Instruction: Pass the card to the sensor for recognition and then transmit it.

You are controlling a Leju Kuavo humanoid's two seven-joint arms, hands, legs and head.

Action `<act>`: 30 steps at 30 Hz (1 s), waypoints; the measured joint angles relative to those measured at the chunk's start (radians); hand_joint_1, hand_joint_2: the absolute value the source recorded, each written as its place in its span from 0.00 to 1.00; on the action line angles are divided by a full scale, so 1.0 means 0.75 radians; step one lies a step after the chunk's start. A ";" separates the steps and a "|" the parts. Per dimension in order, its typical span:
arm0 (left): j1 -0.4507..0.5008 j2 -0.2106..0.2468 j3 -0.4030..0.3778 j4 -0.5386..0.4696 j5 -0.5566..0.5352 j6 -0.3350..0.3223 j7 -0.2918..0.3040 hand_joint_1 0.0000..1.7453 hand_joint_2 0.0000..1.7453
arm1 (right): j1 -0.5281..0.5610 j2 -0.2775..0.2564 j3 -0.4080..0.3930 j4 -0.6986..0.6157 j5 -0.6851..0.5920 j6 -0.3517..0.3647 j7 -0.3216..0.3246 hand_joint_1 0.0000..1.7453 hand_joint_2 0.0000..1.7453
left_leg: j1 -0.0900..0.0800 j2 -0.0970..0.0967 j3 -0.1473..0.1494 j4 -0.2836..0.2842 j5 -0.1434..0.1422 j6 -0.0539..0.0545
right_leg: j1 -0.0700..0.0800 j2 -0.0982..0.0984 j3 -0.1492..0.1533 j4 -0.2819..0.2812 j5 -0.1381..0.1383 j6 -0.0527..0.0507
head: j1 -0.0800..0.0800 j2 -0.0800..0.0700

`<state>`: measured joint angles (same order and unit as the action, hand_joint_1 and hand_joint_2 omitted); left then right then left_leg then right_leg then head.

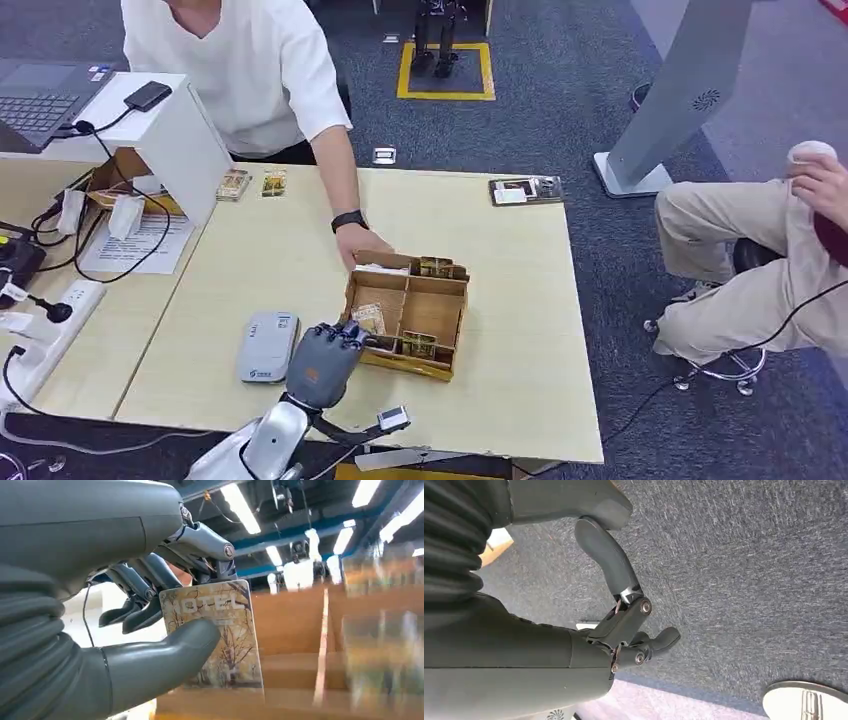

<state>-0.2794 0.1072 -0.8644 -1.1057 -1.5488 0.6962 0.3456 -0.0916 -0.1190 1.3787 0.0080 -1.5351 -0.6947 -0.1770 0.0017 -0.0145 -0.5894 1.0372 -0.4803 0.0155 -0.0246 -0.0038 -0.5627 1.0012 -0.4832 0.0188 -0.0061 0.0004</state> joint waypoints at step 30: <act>0.051 -0.531 1.165 -0.398 0.598 -0.001 -1.115 1.00 1.00 | -0.013 -0.001 0.003 0.001 0.083 -0.001 -0.001 0.00 1.00 | 0.000 0.000 0.000 0.000 0.000 0.000 | 0.000 0.000 0.000 0.000 0.001 0.000 | 0.000 -0.001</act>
<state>-0.2415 -0.2910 0.0090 -1.4039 -1.1002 0.6954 -0.4905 -0.1011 -0.1198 1.3809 0.0084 -1.4725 -0.6951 -0.1778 0.0017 -0.0145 -0.5892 1.0374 -0.4801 0.0154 -0.0246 -0.0038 -0.5626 1.0012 -0.4828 0.0187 -0.0061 0.0000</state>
